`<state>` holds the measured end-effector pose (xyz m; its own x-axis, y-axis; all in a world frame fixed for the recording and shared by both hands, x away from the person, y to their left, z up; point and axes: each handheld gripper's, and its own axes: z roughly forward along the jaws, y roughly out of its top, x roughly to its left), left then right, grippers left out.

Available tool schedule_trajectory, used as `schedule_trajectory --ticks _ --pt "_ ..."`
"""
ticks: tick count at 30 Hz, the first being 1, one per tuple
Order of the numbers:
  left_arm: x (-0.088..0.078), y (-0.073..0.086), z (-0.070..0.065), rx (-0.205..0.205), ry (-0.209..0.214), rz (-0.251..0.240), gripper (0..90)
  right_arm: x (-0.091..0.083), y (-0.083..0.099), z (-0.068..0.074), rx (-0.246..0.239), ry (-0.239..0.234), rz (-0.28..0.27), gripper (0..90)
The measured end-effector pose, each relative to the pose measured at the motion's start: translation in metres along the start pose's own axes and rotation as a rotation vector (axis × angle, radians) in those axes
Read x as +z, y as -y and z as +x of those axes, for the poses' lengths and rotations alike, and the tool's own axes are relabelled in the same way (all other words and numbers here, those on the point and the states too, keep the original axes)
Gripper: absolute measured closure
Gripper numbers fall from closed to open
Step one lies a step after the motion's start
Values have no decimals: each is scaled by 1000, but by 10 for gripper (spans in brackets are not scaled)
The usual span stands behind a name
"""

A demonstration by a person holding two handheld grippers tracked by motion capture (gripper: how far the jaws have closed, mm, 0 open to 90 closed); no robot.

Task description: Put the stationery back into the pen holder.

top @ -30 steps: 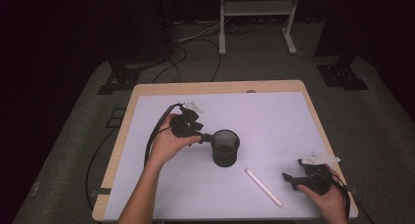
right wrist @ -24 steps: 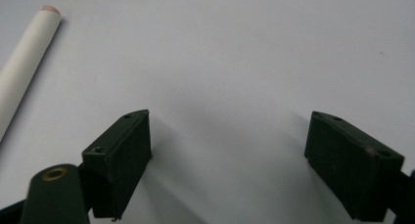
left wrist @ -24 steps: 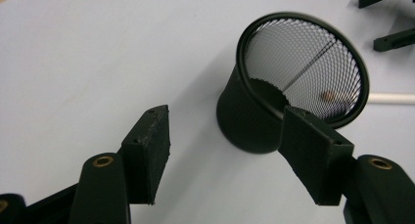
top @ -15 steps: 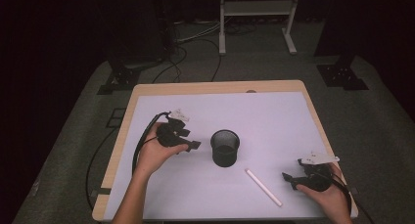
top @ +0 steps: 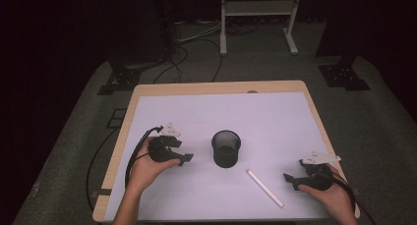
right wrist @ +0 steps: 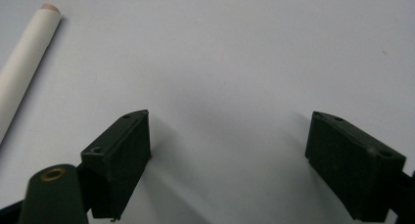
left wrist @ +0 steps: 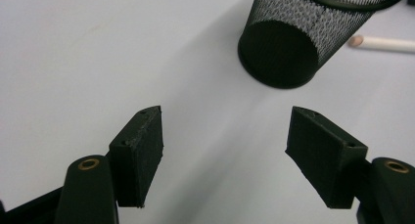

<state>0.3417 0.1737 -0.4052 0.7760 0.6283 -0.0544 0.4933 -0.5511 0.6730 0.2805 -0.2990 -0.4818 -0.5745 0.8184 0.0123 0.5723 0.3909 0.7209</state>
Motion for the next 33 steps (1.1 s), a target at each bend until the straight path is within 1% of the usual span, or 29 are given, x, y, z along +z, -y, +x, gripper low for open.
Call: schedule_trajectory --ticks 5,7,9,12,13,14,17,19,20,21,22,23,25,26,28,30,32,33 --pt "2 15 -1 -3 -14 7 286 0 -3 1 3 6 19 159" --pt "4 20 -1 -11 -15 8 287 0 -5 1 0 9 29 162" --pt "6 26 -2 -16 -17 11 286 0 -7 2 4 3 28 194" --pt "9 33 -2 -21 -21 19 282 0 -10 4 -2 -2 37 199" --pt "9 33 -2 -21 -21 19 280 0 -11 4 -7 -1 37 200" --pt "11 37 -1 -24 -31 23 280 0 -12 5 -8 -3 37 203" --pt "11 41 -2 -30 -29 22 281 0 -16 6 -14 -4 39 203" --pt "13 47 -3 -29 -32 33 285 -1 -18 7 -17 -4 35 207" --pt "13 47 -3 -29 -32 33 284 -1 -18 7 -17 -4 35 207" --pt "16 53 -3 -34 -35 36 284 -3 -21 8 -20 -9 39 206" --pt "16 53 -3 -34 -35 36 283 -3 -21 8 -20 -9 39 206" --pt "18 59 -4 -40 -37 41 283 -4 -24 9 -22 -13 33 206" --pt "20 64 -4 -41 -39 38 279 -5 -26 10 -27 -17 37 207" --pt "20 65 -4 -43 -40 25 279 -5 -28 11 -29 -17 34 208" --pt "20 67 -3 -42 -44 17 283 -6 -31 13 -32 -22 34 210" --pt "20 68 -3 -38 -48 15 265 -7 -33 14 -37 -24 31 211" --pt "20 69 -4 -35 -51 5 237 -8 -36 16 -42 -28 33 213" --pt "21 70 -5 -29 -52 -3 237 -8 -37 17 -42 -30 31 213"
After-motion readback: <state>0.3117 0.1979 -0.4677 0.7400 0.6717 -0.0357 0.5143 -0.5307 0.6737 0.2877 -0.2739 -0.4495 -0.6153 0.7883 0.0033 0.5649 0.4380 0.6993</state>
